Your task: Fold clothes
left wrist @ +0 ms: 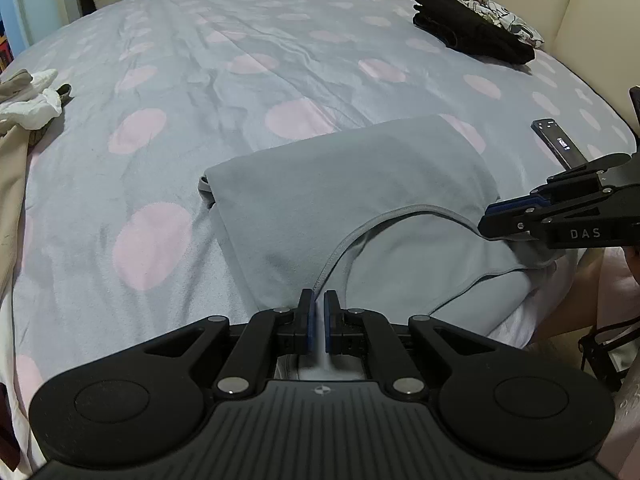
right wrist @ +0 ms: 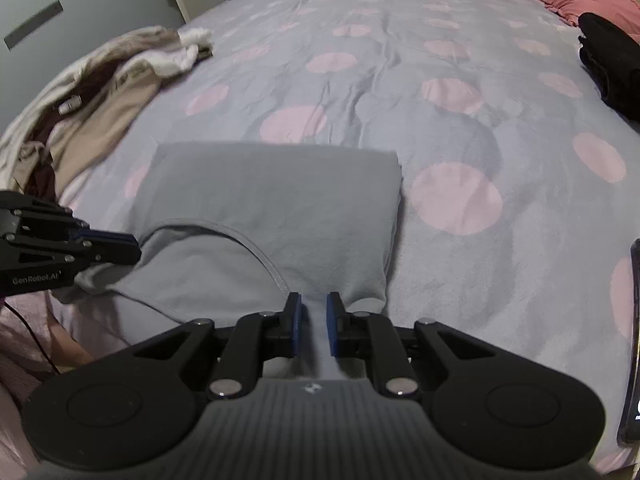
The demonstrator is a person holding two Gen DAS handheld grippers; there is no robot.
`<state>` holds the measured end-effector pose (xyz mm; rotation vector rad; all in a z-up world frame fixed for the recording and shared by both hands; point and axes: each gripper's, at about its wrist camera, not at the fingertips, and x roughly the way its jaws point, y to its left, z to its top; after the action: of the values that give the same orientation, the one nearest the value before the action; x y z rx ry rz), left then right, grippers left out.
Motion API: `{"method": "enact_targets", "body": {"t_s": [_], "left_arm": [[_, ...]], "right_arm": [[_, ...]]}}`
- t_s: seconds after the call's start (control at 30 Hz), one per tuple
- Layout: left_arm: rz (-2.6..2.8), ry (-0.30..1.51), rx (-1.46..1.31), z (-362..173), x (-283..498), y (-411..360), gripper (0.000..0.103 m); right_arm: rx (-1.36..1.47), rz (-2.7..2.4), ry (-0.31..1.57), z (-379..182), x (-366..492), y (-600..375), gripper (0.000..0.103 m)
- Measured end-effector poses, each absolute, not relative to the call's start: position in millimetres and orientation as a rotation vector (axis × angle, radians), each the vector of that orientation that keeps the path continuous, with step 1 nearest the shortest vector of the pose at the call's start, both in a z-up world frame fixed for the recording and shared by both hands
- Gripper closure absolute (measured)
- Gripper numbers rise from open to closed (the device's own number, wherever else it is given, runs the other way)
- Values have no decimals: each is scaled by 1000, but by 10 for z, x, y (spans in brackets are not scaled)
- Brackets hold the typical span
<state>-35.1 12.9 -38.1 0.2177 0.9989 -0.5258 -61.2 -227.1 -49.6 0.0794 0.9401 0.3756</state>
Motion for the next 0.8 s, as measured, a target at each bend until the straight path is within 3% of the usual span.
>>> {"method": "enact_targets", "body": {"t_s": [0.07,0.17,0.23,0.3,0.8], "left_arm": [[-530,987,217,-340,-380,144,101],[-538,928,172,-202,-439,221,97],[-503,896,128,-131,-437,298,68],[-451,879,78,-85,-401,384,58],[-388,1105,-345,-607,34,818,56]], "right_arm": [[104,380,890,-400,-644,-2332,86],[144,344,837,-293,-618,-2463,71],[198,306,838,-288,-556,-2573,70],[258,284,857,-325,-488,-2670,66],[606,308,1036,-908,-188,-2883,59]]}}
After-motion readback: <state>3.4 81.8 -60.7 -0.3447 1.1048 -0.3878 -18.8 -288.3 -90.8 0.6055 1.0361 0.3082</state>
